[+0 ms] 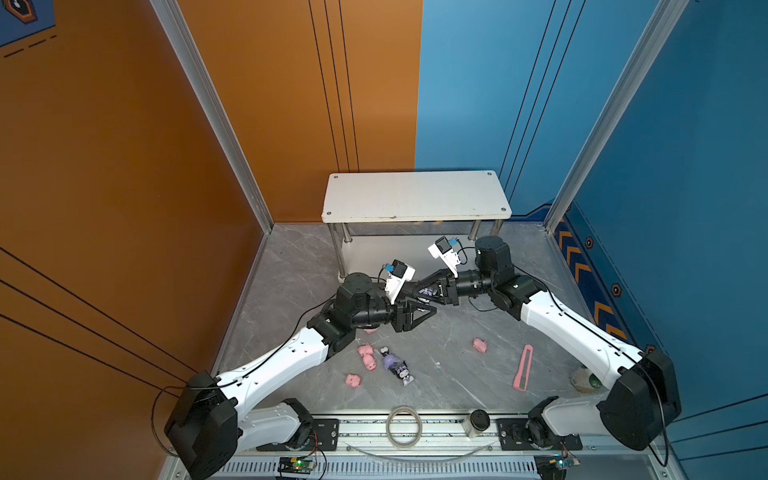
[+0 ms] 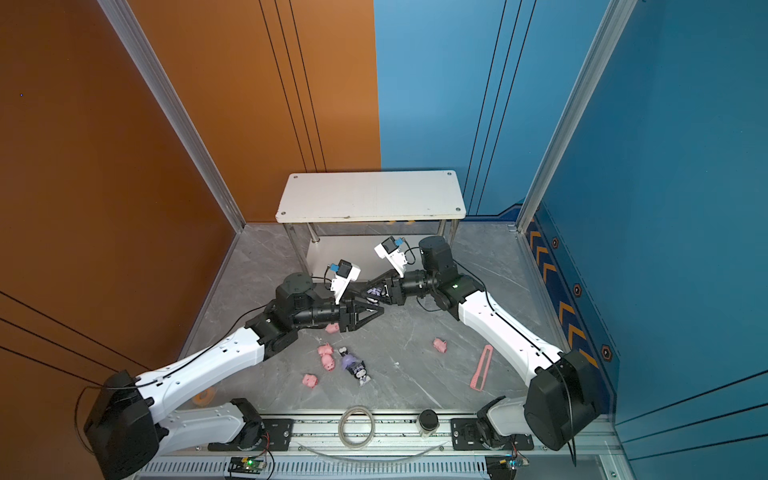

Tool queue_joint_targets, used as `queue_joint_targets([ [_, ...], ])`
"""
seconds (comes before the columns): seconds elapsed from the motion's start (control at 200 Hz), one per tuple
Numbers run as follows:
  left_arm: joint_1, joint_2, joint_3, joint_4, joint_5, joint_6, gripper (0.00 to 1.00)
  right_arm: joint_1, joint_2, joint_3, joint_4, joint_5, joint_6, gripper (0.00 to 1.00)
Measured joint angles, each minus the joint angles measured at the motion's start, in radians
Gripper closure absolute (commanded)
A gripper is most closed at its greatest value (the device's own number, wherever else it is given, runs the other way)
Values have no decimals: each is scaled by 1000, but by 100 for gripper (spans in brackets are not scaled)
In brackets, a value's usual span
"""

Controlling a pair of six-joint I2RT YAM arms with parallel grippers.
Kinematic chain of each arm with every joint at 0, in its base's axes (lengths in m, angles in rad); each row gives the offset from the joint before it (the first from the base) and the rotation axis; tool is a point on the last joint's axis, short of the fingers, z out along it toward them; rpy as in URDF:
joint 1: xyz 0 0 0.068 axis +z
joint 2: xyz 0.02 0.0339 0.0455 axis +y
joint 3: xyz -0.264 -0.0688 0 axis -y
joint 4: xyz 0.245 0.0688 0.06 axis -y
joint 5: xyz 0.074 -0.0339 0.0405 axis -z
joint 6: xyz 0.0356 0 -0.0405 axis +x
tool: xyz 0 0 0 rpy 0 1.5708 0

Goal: Place and organize the plastic toys onto the shelf

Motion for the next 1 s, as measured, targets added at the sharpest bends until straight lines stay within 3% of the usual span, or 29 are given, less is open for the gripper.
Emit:
queue_joint_targets([
  [0.06,3,-7,-4,-5,7,-5,84,18,2,11,21,-10,0,97],
  [0.245,6,-60,-10,-17,-13,-25,96,36,2,25,70,-18,11,95],
  [0.28,6,-69,-10,-26,-20,-20,99,39,2,26,75,-18,12,84],
  [0.325,5,-82,-11,-39,-32,-11,100,44,1,27,78,-17,12,51],
  [0.355,2,-90,-12,-48,-40,-2,100,46,0,27,78,-18,15,36],
  [0.446,1,-121,-12,-63,-88,42,100,52,-5,27,66,0,30,21],
  [0.706,-74,-175,-12,-93,-403,245,100,67,-96,-2,15,224,161,16],
  [0.871,-146,-141,-11,-112,-585,389,100,114,-151,-7,-38,396,201,1],
  [1.001,-183,-105,7,-122,-701,470,100,159,-192,-6,-106,541,200,4],
])
